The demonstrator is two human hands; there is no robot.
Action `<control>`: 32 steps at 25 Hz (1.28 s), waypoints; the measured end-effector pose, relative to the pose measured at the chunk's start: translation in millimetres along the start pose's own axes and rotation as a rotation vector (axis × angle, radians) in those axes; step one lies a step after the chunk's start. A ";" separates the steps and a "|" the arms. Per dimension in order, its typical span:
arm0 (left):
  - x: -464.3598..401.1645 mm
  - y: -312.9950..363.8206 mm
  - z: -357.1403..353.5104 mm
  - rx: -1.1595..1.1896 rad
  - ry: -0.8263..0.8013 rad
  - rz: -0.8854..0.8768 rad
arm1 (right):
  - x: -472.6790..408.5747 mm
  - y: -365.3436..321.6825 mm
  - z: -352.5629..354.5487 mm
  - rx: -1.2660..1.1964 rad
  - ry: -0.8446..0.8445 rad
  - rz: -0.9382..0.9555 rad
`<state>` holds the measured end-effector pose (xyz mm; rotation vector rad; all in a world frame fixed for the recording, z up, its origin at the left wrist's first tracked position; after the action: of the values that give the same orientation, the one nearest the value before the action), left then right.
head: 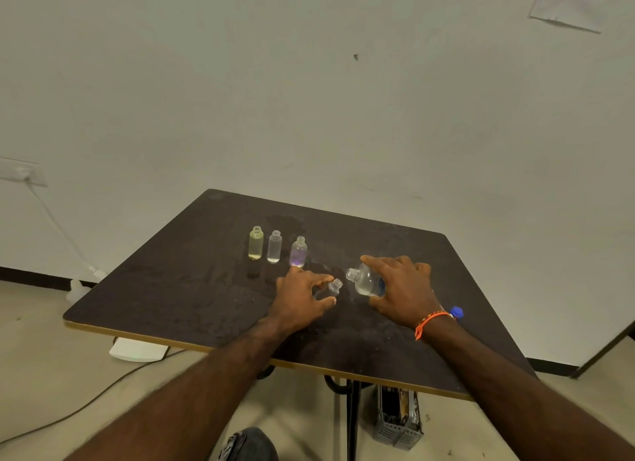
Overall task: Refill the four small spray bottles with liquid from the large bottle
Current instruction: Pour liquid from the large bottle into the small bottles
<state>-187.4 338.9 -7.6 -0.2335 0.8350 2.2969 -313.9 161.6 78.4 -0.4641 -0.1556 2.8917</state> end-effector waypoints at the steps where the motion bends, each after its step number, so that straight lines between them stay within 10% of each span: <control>1: -0.1 0.9 -0.2 0.005 -0.005 -0.001 | 0.2 -1.0 -0.5 0.007 -0.003 0.005; 32: -5.0 8.3 -9.9 -0.019 -0.073 -0.056 | 0.3 8.0 4.4 0.097 -0.020 0.052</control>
<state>-189.6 325.3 -9.3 -0.1783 0.7615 2.2482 -317.2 153.5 81.4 -0.4288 -0.0069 2.9386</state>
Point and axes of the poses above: each hand's wrist, its own x-axis away from the middle knuckle, its own z-axis out of the back of the hand, y = z × x, the point moved 2 cm from there along -x, towards the middle knuckle, and after that the axes turned 12 degrees about -x, right-handed, at the moved point
